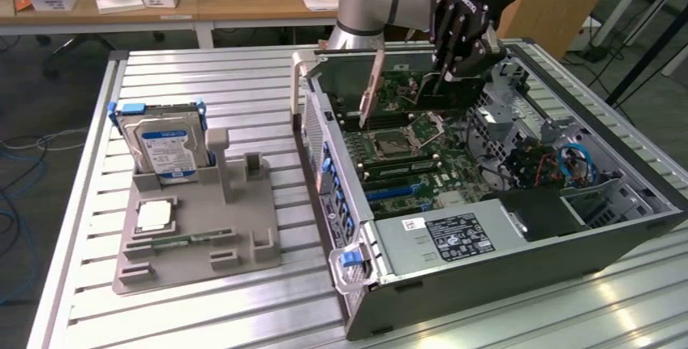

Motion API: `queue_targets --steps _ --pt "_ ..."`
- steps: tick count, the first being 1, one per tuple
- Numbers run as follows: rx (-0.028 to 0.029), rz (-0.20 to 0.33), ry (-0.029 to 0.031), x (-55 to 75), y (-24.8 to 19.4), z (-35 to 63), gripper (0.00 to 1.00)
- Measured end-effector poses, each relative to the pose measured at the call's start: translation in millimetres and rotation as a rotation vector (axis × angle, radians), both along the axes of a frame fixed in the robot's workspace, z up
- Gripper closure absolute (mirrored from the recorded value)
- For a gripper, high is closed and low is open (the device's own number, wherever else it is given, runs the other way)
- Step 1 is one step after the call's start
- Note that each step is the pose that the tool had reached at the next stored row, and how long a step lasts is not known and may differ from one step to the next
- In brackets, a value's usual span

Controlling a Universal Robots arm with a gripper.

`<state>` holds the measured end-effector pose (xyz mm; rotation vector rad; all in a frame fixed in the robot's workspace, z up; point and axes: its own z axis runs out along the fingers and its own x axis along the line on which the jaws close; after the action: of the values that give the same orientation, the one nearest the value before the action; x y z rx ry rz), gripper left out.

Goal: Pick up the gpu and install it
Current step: 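Insert the gpu into the slot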

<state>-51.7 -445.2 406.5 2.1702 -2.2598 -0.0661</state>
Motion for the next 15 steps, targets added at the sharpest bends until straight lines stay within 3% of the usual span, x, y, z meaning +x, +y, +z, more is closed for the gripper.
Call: queue_targets --steps 3,6,7,15 --pt "-0.0001 0.000 -0.0026 0.0 0.0 -0.4 0.74" --pt "0.0001 0.000 -0.0255 0.0 0.0 -2.0 0.74" --pt "0.0000 0.000 -0.0277 0.0 0.0 -2.6 0.74" --pt "0.0000 0.000 -0.0308 0.0 0.0 -11.9 0.74"
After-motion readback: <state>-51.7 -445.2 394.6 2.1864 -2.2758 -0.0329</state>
